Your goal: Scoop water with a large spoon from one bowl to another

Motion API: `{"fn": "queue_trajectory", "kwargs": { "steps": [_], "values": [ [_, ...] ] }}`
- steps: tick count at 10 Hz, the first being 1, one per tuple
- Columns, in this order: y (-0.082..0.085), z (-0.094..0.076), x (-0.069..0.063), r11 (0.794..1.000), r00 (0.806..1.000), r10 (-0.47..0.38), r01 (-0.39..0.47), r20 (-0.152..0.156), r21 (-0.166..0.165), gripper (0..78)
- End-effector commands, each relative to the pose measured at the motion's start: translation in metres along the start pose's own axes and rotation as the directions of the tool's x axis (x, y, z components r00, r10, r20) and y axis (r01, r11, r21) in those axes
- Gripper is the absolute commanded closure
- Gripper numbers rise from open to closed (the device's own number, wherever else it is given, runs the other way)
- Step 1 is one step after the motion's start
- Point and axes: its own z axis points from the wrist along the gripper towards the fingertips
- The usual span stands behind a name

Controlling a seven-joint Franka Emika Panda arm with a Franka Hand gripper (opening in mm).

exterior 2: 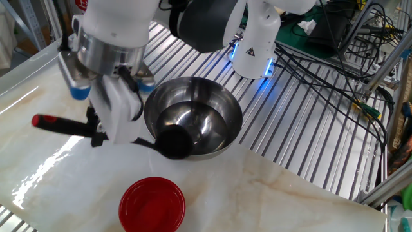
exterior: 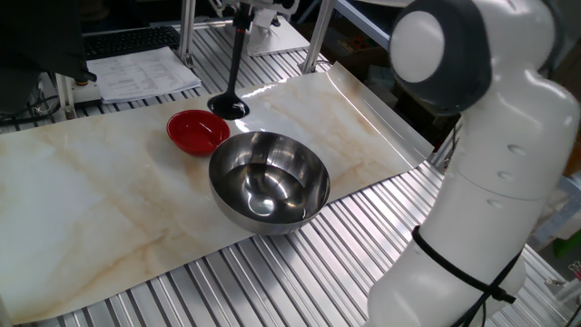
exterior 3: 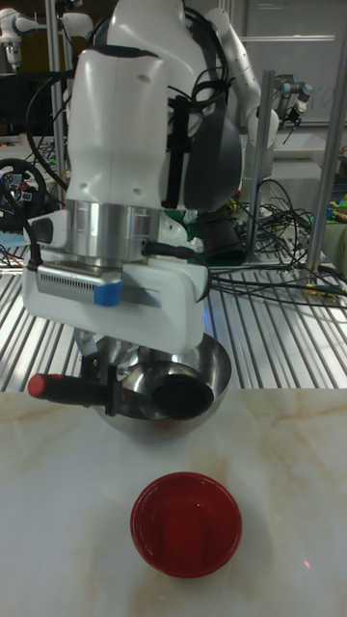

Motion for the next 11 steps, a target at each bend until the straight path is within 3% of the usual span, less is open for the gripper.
{"fn": "queue_trajectory", "kwargs": {
  "steps": [1,5,11],
  "values": [
    [0.015,0.008,-0.01,1.0,1.0,0.025,-0.025,0.001,-0.002,76.4],
    [0.031,0.028,-0.018,0.999,0.999,0.047,-0.047,-0.009,-0.014,76.4],
    [0.035,0.057,-0.033,0.999,0.999,0.038,-0.038,-0.016,-0.027,76.4]
  ]
}}
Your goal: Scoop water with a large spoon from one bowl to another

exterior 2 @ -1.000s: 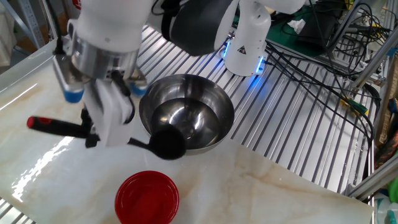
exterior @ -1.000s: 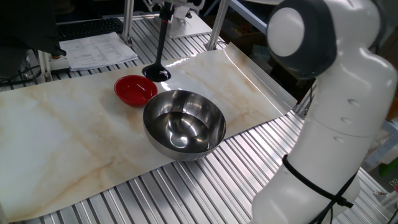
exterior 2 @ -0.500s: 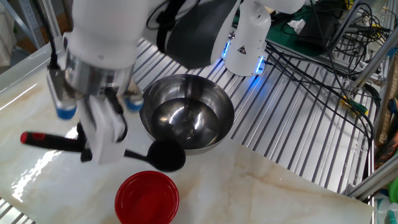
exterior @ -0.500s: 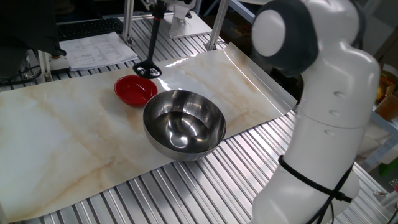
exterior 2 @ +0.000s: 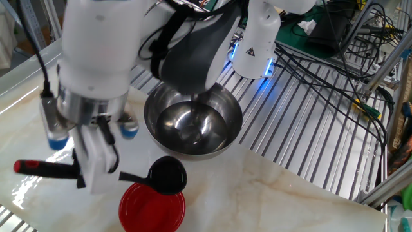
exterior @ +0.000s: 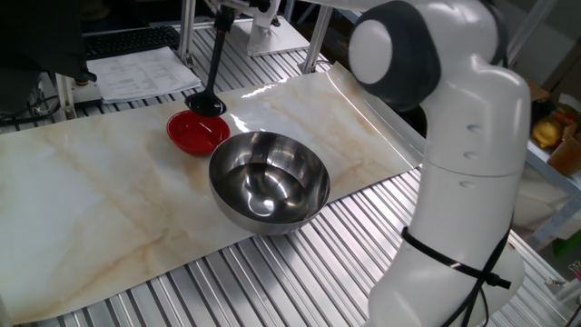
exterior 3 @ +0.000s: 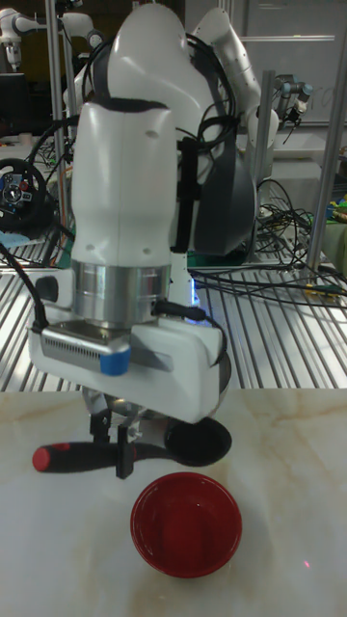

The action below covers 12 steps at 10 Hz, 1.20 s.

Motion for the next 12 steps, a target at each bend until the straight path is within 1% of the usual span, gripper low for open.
{"fn": "queue_trajectory", "kwargs": {
  "steps": [1,3,5,6,11,12],
  "values": [
    [0.001,0.008,-0.008,1.0,1.0,-0.001,0.001,0.0,-0.008,76.4],
    [0.004,0.013,-0.01,1.0,1.0,0.007,-0.007,0.0,-0.007,76.4],
    [0.006,0.022,-0.009,1.0,1.0,0.021,-0.021,-0.003,-0.02,76.4],
    [0.007,0.027,-0.008,0.999,1.0,0.023,-0.023,0.001,-0.023,76.4],
    [0.009,0.041,-0.005,0.998,0.999,0.032,-0.032,-0.003,-0.049,76.4],
    [0.01,0.046,-0.003,0.998,0.999,0.034,-0.034,0.002,-0.054,76.4]
  ]
}}
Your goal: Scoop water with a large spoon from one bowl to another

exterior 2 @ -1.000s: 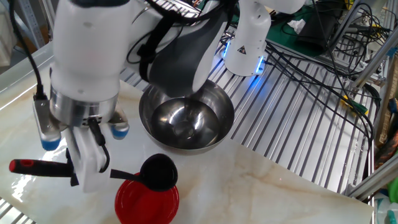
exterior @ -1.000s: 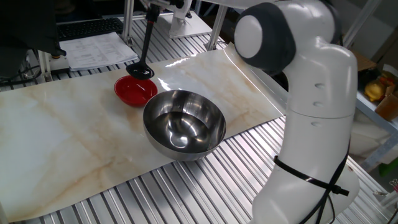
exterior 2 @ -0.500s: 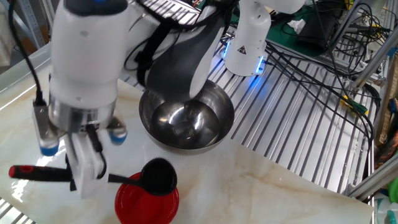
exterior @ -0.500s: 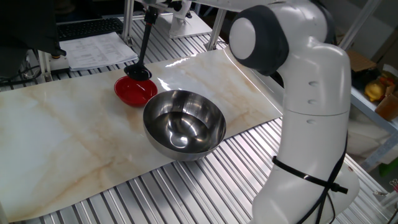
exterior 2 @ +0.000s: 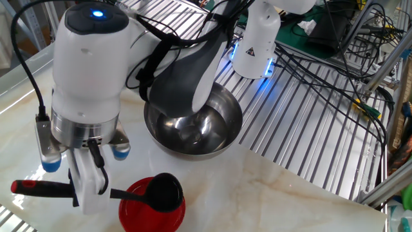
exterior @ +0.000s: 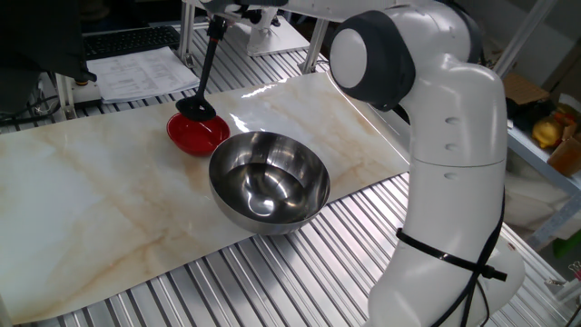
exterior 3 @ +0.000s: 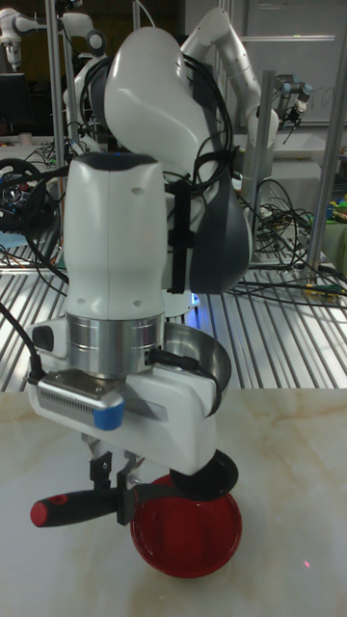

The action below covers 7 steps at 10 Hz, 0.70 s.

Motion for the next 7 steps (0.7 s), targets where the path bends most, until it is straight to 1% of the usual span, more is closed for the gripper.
{"fn": "queue_trajectory", "kwargs": {
  "steps": [1,3,5,6,7],
  "values": [
    [0.0023,0.0115,0.0014,1.0,1.0,0.008,-0.008,0.009,-0.028,76.4],
    [0.0025,0.0175,0.0026,0.999,1.0,0.012,-0.012,0.007,-0.038,76.4],
    [0.0026,0.0179,0.0026,0.999,1.0,0.015,-0.015,0.004,-0.043,76.4],
    [0.0027,0.018,0.0025,0.998,1.0,0.023,-0.024,-0.004,-0.056,76.4],
    [0.0028,0.0183,0.0023,0.996,0.999,0.037,-0.038,-0.016,-0.08,76.4]
  ]
}}
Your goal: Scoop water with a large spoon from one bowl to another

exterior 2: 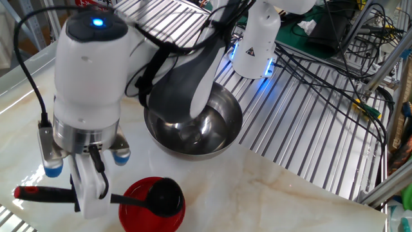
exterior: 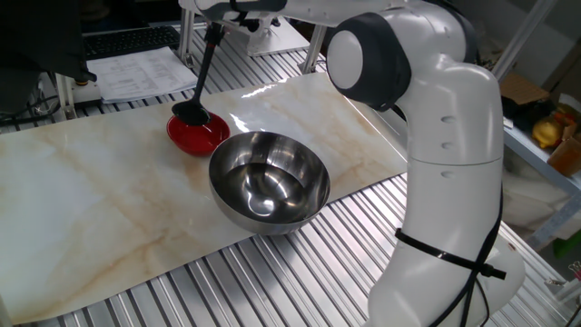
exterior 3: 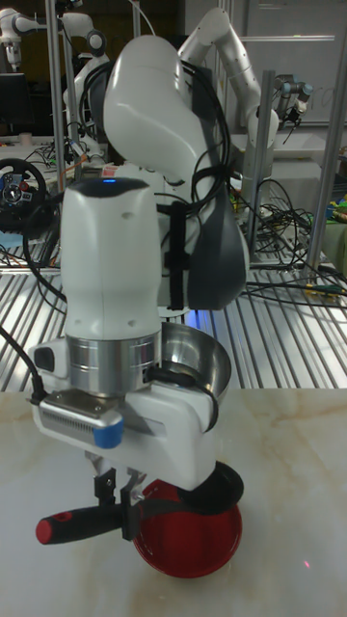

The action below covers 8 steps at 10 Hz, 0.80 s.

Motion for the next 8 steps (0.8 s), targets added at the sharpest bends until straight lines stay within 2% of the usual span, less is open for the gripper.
{"fn": "queue_trajectory", "kwargs": {
  "steps": [1,4,5,6,8],
  "values": [
    [0.0016,-0.0006,-0.0021,0.998,0.999,0.033,-0.035,-0.021,-0.061,76.4],
    [0.0016,0.0027,-0.0017,0.996,0.999,0.031,-0.032,-0.021,-0.079,76.4],
    [0.0017,0.0036,-0.0018,0.995,0.999,0.032,-0.034,-0.026,-0.09,76.4],
    [0.0016,0.0054,-0.0018,0.992,0.999,0.037,-0.041,-0.039,-0.116,76.4],
    [0.0013,0.0091,-0.0012,0.991,0.998,0.032,-0.038,-0.047,-0.132,76.4]
  ]
}}
